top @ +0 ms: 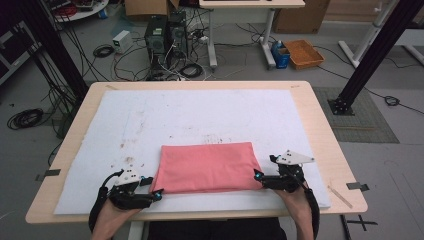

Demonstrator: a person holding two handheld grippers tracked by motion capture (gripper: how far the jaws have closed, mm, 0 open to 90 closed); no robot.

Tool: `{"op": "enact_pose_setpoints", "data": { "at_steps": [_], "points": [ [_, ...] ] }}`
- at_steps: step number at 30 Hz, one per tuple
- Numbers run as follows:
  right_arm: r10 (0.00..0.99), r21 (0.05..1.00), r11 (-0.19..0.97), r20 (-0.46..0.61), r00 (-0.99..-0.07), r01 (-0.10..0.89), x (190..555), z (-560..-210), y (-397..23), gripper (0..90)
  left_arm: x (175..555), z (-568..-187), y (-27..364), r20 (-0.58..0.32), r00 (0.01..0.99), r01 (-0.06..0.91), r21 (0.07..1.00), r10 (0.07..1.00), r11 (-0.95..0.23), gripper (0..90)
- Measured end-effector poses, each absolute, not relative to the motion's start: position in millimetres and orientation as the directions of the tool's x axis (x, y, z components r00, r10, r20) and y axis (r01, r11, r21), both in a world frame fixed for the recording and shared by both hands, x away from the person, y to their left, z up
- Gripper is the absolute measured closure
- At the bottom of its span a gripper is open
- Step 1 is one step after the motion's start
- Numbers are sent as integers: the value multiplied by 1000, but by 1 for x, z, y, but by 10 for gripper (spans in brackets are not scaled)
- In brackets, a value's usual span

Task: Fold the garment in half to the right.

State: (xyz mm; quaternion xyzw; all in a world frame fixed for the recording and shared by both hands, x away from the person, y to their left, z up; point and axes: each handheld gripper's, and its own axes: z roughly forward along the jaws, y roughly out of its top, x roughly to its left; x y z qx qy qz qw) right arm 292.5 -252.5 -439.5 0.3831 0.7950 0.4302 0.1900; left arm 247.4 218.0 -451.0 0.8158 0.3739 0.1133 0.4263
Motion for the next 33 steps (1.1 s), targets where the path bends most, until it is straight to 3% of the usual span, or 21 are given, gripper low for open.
{"op": "enact_pose_setpoints", "data": {
  "at_steps": [9,20,28,33],
  "points": [
    [765,831,346,19,-644,435,292,-436,-247,203,245,-453,219,-136,683,519,781,718,-346,486],
    [744,840,361,4,-669,406,303,-421,-233,203,240,-454,222,-108,675,507,787,730,-351,677],
    [693,843,373,25,-721,387,323,-414,-201,203,238,-455,221,-86,686,485,795,723,-365,774],
    [661,849,377,34,-750,371,333,-413,-177,203,239,-456,222,-99,689,486,799,718,-356,790]
  ]
}}
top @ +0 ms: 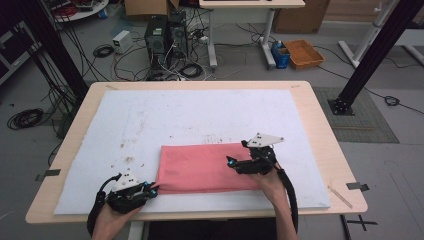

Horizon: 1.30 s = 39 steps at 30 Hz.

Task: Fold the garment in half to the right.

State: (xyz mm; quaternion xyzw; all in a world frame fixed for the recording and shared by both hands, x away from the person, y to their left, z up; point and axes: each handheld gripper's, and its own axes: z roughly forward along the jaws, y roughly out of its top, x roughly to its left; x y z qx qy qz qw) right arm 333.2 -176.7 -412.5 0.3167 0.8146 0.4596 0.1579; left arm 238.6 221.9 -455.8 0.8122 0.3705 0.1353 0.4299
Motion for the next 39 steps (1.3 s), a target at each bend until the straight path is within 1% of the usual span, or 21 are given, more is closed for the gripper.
{"op": "enact_pose_setpoints", "data": {
  "at_steps": [3,7,12,16,18,20,22,25,28,29,30,31,32,36,39],
  "points": [
    [658,848,374,44,-752,377,340,-410,-164,203,239,-456,222,-100,691,483,801,716,-354,790],
    [628,843,388,54,-777,372,355,-406,-148,224,239,-456,223,-97,696,479,801,712,-359,790],
    [592,833,401,81,-802,380,377,-400,-123,225,239,-456,223,-92,698,476,801,710,-363,789],
    [565,818,427,91,-820,385,393,-396,-96,230,239,-457,223,-99,697,476,804,710,-356,788],
    [540,812,446,92,-837,377,399,-396,-80,250,239,-457,223,-100,696,476,805,711,-353,787],
    [510,812,443,121,-851,381,405,-396,-65,269,239,-457,223,-98,697,474,806,711,-353,787],
    [485,805,459,127,-865,375,408,-398,-49,281,239,-457,223,-98,697,473,807,710,-353,786],
    [454,805,466,139,-880,368,413,-403,-27,320,239,-457,224,-96,698,472,807,709,-355,786],
    [437,783,500,142,-888,371,417,-413,-5,331,239,-458,224,-100,698,473,808,709,-352,786],
    [437,783,500,142,-888,371,417,-413,-5,331,239,-458,224,-100,698,473,808,709,-352,786],
    [427,776,510,146,-892,371,418,-416,2,349,239,-458,224,-102,698,473,808,709,-350,786],
    [410,766,535,133,-902,356,420,-423,16,396,239,-458,224,-101,698,473,809,709,-350,786],
    [406,763,540,134,-904,355,421,-426,21,408,239,-458,224,-101,697,473,809,709,-350,786],
    [380,754,541,177,-908,374,424,-437,34,444,239,-458,224,-99,699,471,809,709,-351,786],
    [379,738,558,180,-908,379,426,-445,36,468,238,-458,224,-101,698,471,810,709,-349,786]
  ]
}}
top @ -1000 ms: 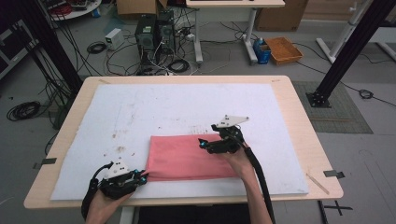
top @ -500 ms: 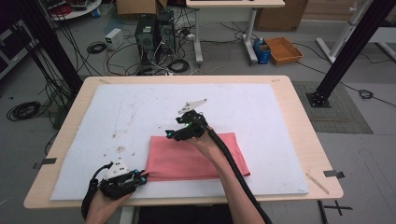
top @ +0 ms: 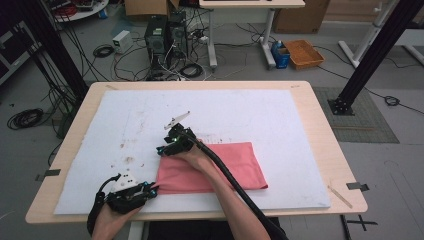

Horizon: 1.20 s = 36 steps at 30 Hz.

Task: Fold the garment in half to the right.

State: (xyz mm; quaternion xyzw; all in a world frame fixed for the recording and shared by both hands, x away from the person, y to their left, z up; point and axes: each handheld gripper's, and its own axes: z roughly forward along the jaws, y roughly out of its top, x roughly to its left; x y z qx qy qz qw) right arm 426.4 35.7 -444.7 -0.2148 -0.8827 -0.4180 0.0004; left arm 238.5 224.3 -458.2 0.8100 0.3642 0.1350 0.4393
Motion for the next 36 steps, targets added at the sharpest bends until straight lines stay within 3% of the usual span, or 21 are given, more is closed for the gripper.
{"op": "enact_pose_setpoints", "data": {
  "at_steps": [8,13,18,27,36],
  "points": [
    [384,724,580,160,-909,373,427,-449,37,550,238,-458,224,-100,698,471,810,709,-350,786],
    [388,728,603,90,-917,327,422,-449,40,591,238,-459,224,-100,697,469,812,710,-347,785],
    [374,733,607,77,-924,306,418,-449,41,708,238,-458,224,-95,699,466,812,709,-351,785],
    [352,735,611,78,-933,293,415,-449,41,837,238,-459,225,-103,698,467,815,708,-342,786],
    [355,734,614,72,-932,290,415,-447,41,861,241,-457,229,-130,709,469,821,693,-326,800]
  ]
}}
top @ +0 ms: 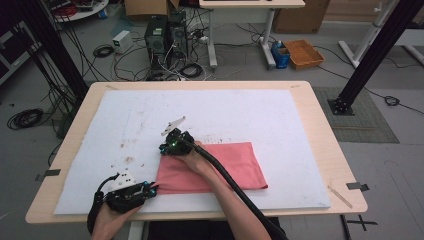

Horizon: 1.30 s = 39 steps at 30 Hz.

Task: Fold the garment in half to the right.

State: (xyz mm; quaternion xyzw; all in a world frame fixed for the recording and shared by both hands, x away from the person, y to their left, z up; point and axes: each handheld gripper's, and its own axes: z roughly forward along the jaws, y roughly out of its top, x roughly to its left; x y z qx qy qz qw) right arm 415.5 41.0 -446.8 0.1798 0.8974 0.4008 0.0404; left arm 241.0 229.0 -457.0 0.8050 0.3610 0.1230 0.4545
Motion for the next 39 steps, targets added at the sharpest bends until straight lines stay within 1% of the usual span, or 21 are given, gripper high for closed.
{"op": "enact_pose_setpoints", "data": {
  "at_steps": [5,10,17,22,25,29,39],
  "points": [
    [354,745,605,65,-933,281,418,-440,41,861,242,-451,232,-115,721,452,826,684,-337,801],
    [347,763,588,61,-936,268,420,-431,46,861,240,-445,244,-103,707,445,834,700,-326,801],
    [329,775,573,80,-941,266,421,-426,63,861,233,-440,271,-101,686,432,853,721,-292,803],
    [305,792,566,58,-951,230,418,-420,78,861,228,-434,281,-105,679,428,861,727,-275,803],
    [303,786,572,61,-951,232,416,-421,79,861,228,-429,278,-108,692,412,871,713,-268,803],
    [307,791,573,34,-951,213,415,-416,71,861,232,-422,269,-105,716,384,885,690,-264,803],
    [337,802,561,3,-941,203,413,-407,29,859,245,-414,228,-126,772,349,904,623,-249,802]
  ]
}}
